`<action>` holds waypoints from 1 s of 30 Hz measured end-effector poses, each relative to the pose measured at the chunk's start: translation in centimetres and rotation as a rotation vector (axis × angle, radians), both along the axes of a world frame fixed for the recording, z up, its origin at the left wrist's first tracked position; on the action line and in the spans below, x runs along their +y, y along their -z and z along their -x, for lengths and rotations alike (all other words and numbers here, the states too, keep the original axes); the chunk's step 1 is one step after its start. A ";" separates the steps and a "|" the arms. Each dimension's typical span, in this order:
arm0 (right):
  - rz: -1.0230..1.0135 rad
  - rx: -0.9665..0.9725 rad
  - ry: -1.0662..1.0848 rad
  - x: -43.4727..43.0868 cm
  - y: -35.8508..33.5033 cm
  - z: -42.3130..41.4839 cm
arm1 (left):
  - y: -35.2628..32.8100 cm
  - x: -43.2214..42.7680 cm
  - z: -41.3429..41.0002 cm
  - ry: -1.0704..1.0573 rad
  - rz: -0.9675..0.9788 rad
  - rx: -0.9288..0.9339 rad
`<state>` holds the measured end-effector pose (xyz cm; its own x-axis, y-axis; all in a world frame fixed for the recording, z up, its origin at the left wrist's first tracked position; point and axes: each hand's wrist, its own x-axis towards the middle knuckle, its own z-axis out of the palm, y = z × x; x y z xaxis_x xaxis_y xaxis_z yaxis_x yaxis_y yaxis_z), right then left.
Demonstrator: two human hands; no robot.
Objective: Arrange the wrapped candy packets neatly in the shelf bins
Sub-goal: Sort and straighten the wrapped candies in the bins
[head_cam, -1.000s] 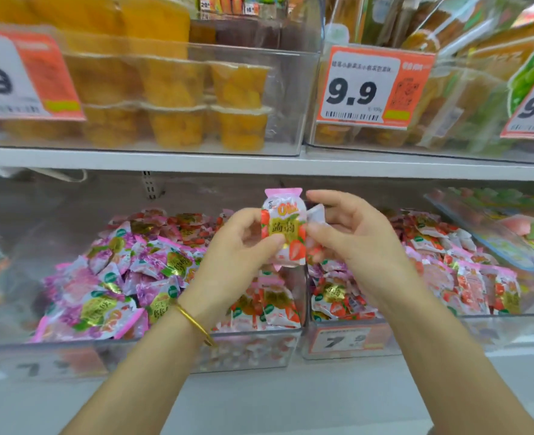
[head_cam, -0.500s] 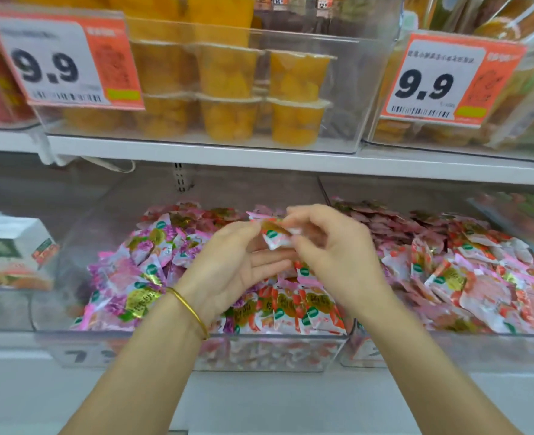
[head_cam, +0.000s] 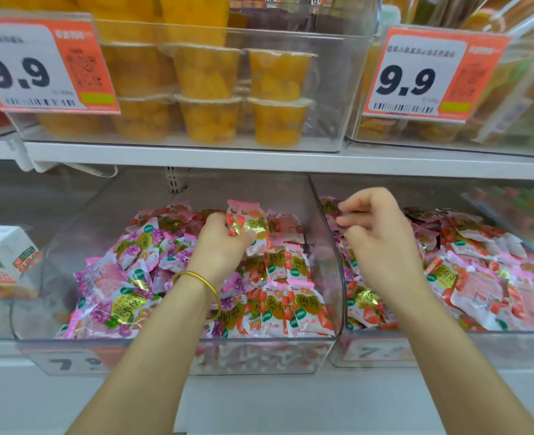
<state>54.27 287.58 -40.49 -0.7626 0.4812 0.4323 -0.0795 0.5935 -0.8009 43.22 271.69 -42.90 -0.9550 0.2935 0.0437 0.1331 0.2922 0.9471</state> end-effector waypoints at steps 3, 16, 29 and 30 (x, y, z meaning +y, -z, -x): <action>0.020 -0.058 0.022 0.5 0.7 -0.2 | 0.2 1.3 0.1 0.050 0.150 0.035; 0.068 -0.067 0.023 0.3 0.7 -0.2 | 0.5 4.4 -0.1 -0.030 0.129 0.048; 0.094 -0.088 0.018 1.1 0.8 0.2 | 3.2 7.1 3.9 0.116 0.752 0.371; 0.095 -0.092 0.019 1.2 0.8 0.1 | 3.3 6.9 4.1 0.088 0.805 0.439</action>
<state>54.15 288.74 -41.29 -0.7871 0.5315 0.3130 0.0073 0.5155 -0.8569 39.12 278.57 -46.21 -0.8739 0.4632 0.1478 0.4853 0.8131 0.3213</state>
